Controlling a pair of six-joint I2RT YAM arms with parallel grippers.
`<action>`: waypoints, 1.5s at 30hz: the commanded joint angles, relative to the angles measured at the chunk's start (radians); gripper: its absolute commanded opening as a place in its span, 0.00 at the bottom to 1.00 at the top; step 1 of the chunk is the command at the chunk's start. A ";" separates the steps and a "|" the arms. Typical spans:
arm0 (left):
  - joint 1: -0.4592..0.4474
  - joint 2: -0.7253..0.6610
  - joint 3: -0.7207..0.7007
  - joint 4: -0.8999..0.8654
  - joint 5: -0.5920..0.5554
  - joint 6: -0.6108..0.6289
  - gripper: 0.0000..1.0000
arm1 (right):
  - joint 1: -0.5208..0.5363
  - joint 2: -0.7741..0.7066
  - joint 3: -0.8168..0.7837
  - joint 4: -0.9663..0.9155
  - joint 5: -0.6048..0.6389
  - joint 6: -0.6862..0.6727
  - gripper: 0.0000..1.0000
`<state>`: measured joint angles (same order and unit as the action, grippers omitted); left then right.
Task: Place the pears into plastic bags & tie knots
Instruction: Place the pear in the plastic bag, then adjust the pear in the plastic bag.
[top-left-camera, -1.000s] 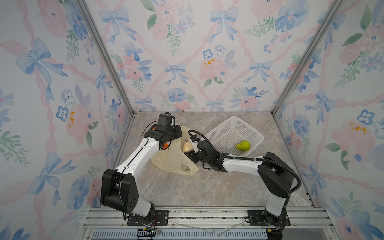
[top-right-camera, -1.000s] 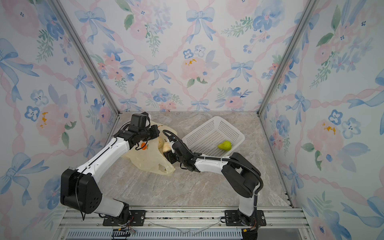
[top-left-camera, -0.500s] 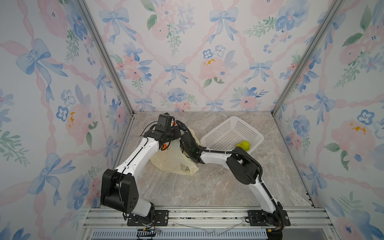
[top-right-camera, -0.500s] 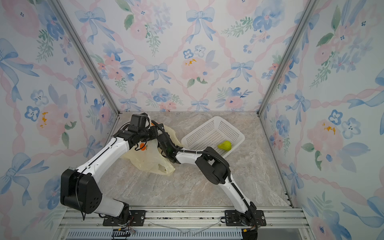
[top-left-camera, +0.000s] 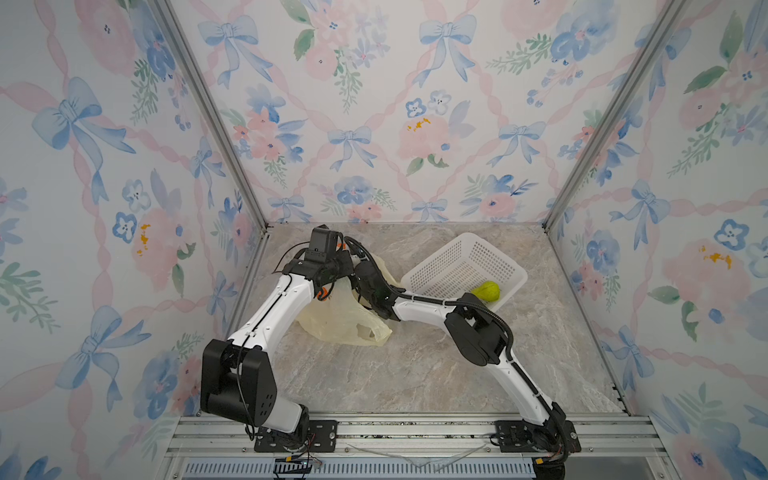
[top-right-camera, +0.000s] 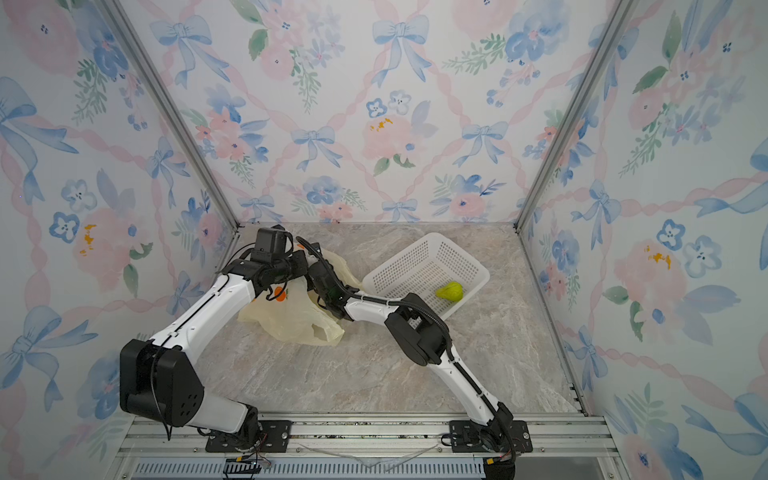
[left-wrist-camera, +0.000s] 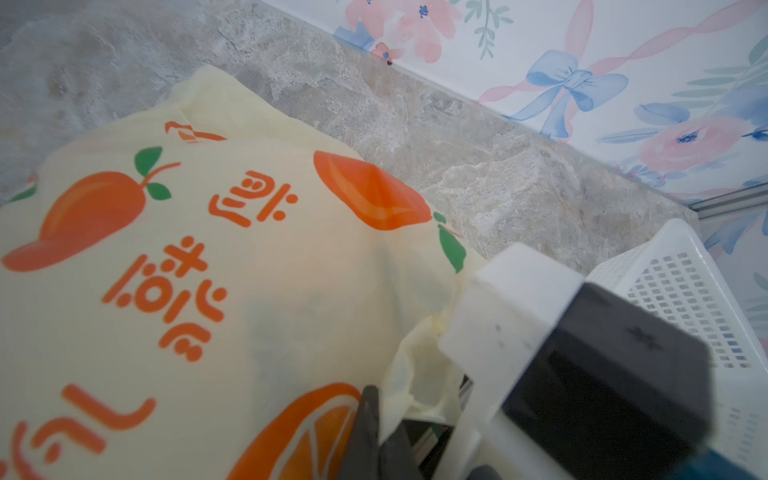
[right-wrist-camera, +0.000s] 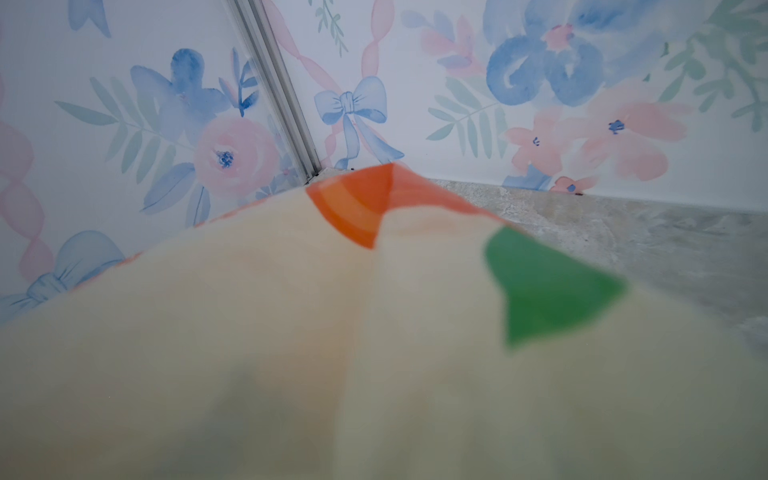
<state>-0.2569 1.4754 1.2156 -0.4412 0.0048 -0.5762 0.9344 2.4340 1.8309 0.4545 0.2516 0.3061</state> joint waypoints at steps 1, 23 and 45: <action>-0.043 -0.021 0.008 0.002 0.096 0.009 0.00 | 0.021 -0.067 -0.050 -0.058 -0.024 -0.024 0.81; -0.036 -0.004 0.019 0.002 0.066 0.021 0.00 | 0.012 -0.450 -0.444 -0.355 -0.119 0.008 0.71; -0.031 0.006 0.025 0.004 0.078 0.022 0.00 | -0.007 -0.438 -0.495 -0.519 -0.298 0.162 0.66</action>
<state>-0.2943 1.4746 1.2175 -0.4427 0.0685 -0.5755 0.9306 1.9545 1.2919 -0.0753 0.0246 0.4202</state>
